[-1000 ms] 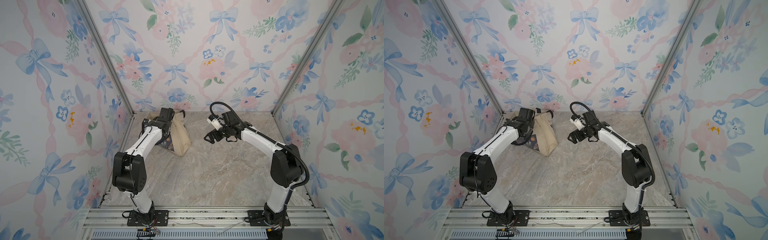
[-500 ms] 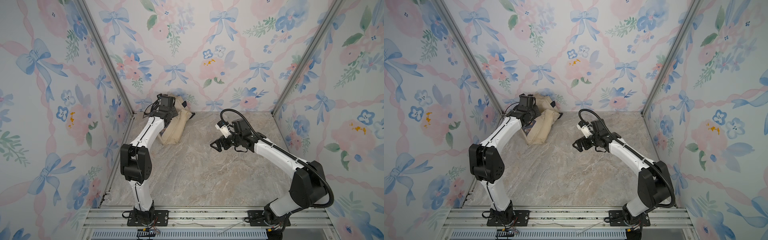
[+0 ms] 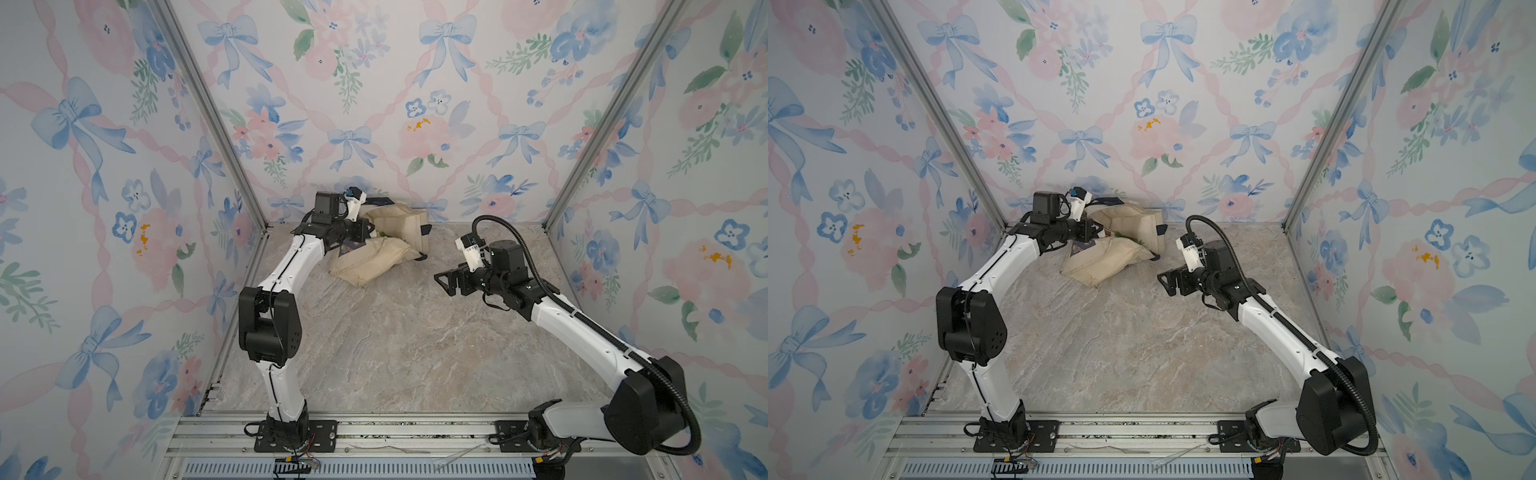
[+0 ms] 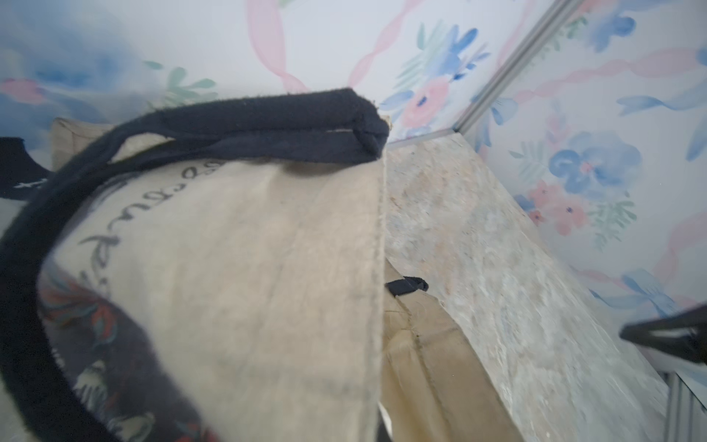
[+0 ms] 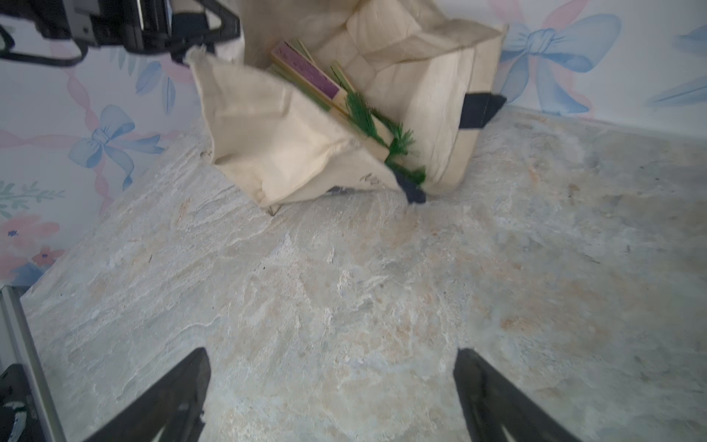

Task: Take out the folding fans from the tote bags
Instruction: Pick up the canvas bag from the center of the board.

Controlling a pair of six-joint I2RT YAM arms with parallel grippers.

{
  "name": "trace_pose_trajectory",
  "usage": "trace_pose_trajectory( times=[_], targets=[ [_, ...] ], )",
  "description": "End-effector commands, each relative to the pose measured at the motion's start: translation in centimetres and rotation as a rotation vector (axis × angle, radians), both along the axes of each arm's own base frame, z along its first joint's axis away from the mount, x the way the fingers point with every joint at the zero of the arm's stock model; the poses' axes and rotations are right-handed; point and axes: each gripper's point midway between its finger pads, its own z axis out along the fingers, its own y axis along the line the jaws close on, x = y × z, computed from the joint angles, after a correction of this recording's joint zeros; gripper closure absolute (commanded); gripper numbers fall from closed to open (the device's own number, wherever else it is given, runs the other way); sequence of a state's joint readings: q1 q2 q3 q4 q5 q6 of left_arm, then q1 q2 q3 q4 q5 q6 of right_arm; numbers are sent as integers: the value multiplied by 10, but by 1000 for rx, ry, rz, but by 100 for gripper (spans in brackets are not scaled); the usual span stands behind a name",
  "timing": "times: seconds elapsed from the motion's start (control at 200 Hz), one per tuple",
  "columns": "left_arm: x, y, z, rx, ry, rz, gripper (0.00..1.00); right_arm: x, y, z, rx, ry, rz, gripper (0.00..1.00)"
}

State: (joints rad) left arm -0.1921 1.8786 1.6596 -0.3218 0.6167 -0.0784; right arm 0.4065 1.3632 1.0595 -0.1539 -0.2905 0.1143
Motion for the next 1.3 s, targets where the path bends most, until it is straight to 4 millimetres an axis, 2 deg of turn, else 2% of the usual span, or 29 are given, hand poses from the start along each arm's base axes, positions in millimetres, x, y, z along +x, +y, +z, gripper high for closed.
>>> trace_pose_trajectory(
  times=[0.0,0.07,0.15,0.295,0.375,0.45,0.46,0.535,0.63,0.645,0.8,0.82,0.87,0.94,1.04,1.135,1.215,1.295],
  targets=[
    [-57,-38,55,-125,-168,-342,100,37,-2,12,80,-71,-131,0],
    [-71,-41,60,-153,-170,-390,100,55,-2,5,99,-74,-190,1],
    [-74,-38,63,-137,-177,-369,100,70,0,-9,98,-67,-240,2],
    [-84,-38,70,-139,-192,-394,100,72,19,-43,1,-75,-264,4],
    [-70,-33,65,-98,-174,-303,100,58,38,-57,-84,-99,-242,4],
    [-66,-34,64,-111,-152,-296,100,43,52,-66,-163,-136,-238,3],
    [-65,-35,63,-113,-147,-296,100,40,55,-78,-195,-128,-233,3],
    [-63,-40,58,-126,-123,-304,100,28,58,-85,-256,-159,-265,1],
    [-53,-43,45,-99,-95,-261,100,14,65,-95,-203,-147,-259,1],
    [-52,-44,43,-97,-91,-261,100,12,66,-87,-177,-158,-256,1],
    [-62,-63,32,-125,-49,-328,100,-12,103,-91,-47,-146,-120,0],
    [-64,-66,30,-124,-42,-335,100,-13,109,-104,-63,-124,-100,0],
    [-68,-71,27,-125,-37,-355,100,-18,120,-110,-69,-110,-65,0],
    [-74,-75,26,-127,-24,-371,100,-22,137,-111,-47,-115,-15,0],
    [-80,-76,25,-137,-10,-387,100,-39,169,-106,35,-107,144,1],
    [-84,-74,24,-133,0,-379,100,-49,188,-106,74,-78,232,1],
    [-86,-71,24,-120,7,-360,100,-56,197,-105,106,-67,285,2],
    [-89,-65,23,-102,13,-338,100,-56,193,-99,141,-91,270,2]
  ],
)
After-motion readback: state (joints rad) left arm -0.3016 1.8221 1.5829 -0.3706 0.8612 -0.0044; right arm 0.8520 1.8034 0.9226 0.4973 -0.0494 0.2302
